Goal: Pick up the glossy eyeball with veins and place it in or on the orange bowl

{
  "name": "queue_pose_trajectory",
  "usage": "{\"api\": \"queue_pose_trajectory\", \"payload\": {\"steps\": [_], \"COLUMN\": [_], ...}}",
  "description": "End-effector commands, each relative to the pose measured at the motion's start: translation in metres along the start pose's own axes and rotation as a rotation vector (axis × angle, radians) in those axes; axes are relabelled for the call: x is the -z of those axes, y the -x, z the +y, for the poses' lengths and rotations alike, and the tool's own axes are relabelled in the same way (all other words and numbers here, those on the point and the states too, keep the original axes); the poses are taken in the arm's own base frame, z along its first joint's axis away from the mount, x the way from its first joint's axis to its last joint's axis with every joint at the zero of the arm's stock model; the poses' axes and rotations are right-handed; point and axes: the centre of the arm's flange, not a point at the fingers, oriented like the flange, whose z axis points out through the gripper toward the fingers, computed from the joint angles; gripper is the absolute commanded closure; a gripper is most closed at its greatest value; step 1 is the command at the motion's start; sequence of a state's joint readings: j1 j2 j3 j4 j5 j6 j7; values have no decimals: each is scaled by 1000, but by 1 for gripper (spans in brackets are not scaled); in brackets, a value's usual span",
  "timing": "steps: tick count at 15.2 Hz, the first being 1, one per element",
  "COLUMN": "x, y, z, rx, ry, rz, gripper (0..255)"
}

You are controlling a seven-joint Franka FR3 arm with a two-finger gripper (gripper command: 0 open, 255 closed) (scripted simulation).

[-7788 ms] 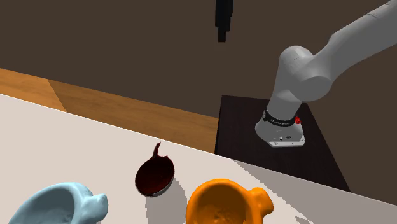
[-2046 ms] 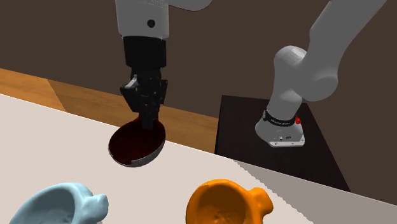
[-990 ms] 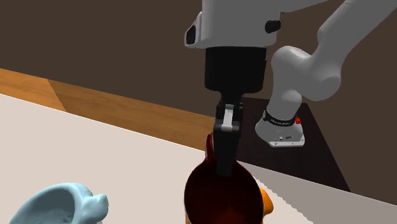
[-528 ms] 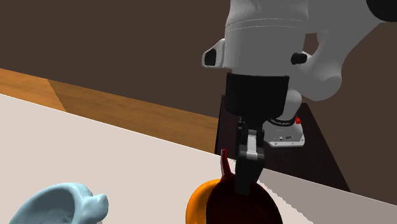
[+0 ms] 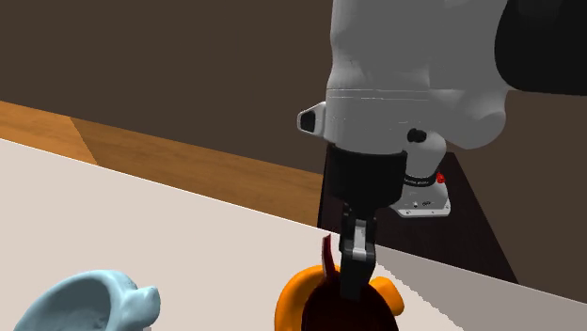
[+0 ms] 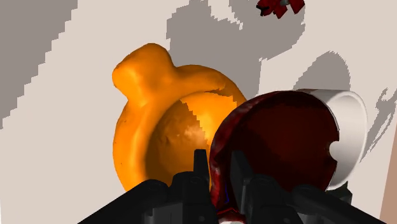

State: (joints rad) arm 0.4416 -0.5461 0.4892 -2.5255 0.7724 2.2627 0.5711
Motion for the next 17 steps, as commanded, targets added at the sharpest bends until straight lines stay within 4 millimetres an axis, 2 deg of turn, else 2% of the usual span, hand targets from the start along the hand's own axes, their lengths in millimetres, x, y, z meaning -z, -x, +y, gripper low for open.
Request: {"api": "queue_pose_trajectory", "payload": {"steps": [1, 4, 11, 12, 17], "x": [-11, -22, -22, -22, -22], "y": [0, -1, -1, -1, -1], "z": [5, 11, 11, 11, 11], "rx": [0, 0, 0, 0, 0], "ry": [0, 0, 0, 0, 0], "rz": [1, 1, 1, 1, 1], "gripper": [255, 255, 255, 0, 0]}}
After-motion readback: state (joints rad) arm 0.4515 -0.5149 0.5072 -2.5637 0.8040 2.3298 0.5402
